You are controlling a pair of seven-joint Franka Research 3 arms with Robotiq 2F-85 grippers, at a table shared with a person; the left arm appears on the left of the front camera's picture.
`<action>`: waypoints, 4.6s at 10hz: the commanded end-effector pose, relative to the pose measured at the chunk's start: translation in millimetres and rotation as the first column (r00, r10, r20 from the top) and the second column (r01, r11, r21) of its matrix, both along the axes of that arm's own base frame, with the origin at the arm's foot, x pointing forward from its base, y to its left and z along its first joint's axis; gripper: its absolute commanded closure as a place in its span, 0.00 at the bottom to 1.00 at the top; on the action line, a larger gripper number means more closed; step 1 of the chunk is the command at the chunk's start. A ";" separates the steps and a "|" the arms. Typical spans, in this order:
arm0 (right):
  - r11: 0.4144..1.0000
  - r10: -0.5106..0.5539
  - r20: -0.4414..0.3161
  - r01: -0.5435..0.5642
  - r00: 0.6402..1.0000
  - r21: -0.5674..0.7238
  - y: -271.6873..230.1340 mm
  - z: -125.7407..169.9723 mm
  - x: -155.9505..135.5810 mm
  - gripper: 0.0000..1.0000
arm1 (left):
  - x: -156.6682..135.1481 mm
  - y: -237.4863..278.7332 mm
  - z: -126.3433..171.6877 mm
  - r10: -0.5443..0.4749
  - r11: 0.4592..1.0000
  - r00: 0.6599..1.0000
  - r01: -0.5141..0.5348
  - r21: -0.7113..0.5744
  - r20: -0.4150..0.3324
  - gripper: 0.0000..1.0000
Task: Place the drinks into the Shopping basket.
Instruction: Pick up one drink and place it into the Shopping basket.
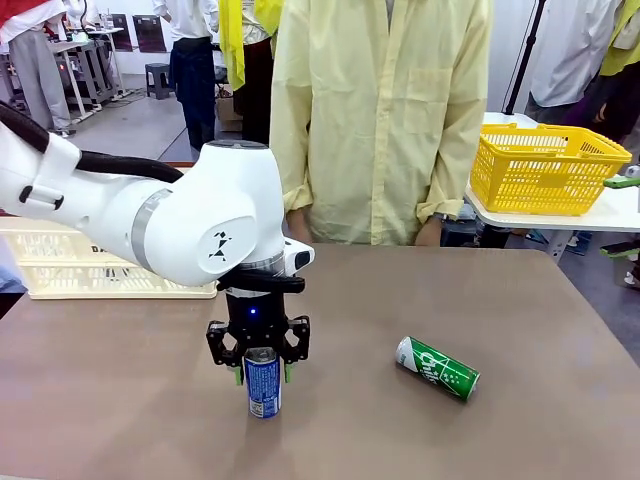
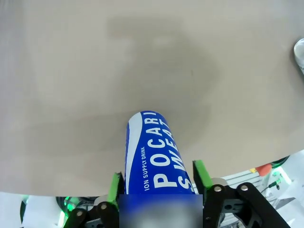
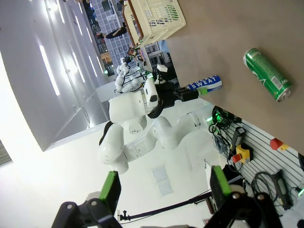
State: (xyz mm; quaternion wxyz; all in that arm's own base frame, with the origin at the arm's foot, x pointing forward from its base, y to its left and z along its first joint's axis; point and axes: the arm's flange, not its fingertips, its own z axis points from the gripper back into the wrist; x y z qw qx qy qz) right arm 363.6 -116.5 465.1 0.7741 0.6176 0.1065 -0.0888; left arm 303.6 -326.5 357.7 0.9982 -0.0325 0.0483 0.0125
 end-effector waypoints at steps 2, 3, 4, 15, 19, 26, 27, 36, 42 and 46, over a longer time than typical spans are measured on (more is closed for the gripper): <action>1.000 0.004 -0.004 -0.004 1.000 -0.005 -1.1 3.7 -0.5 0.00 | 3.8 -3.5 -2.3 0.028 0.999 0.999 -0.028 0.021 0.029 1.00; 1.000 0.004 -0.004 -0.004 1.000 -0.005 -1.1 3.7 -0.5 0.00 | 3.7 -2.9 -2.4 0.032 0.999 0.999 -0.033 0.021 0.035 1.00; 1.000 0.004 -0.004 -0.004 1.000 -0.005 -1.1 3.7 -0.5 0.00 | 4.3 -2.0 -2.7 0.038 0.999 0.999 -0.038 0.017 0.035 1.00; 1.000 0.004 -0.004 -0.004 1.000 -0.005 -1.1 3.7 -0.5 0.00 | -54.3 56.5 218.9 -0.022 0.986 0.985 0.049 -0.157 0.168 1.00; 1.000 0.004 -0.004 -0.004 1.000 -0.005 -1.1 3.7 -0.5 0.00 | -44.3 50.6 216.4 -0.085 0.993 0.980 0.098 -0.070 0.179 1.00; 1.000 0.004 -0.004 -0.004 1.000 -0.005 -1.1 3.7 -0.5 0.00 | 91.4 178.0 294.9 0.013 0.994 0.967 0.016 -0.110 0.253 1.00; 1.000 0.004 -0.004 -0.004 1.000 -0.005 -1.1 3.7 -0.5 0.00 | 124.3 205.1 294.6 -0.011 0.998 0.954 0.029 -0.054 0.300 1.00; 1.000 0.004 -0.004 -0.004 1.000 -0.005 -1.1 3.7 -0.5 0.00 | 274.2 302.2 200.4 0.417 0.901 0.909 -0.411 -0.136 0.011 1.00; 1.000 0.004 -0.004 -0.004 1.000 -0.005 -1.1 3.7 -0.5 0.00 | 281.9 298.4 175.9 0.289 0.957 0.936 -0.275 -0.098 0.198 1.00; 1.000 0.004 -0.004 -0.004 1.000 -0.005 -1.1 3.7 -0.5 0.00 | 296.8 301.9 114.2 0.030 0.996 0.975 -0.010 -0.092 0.221 1.00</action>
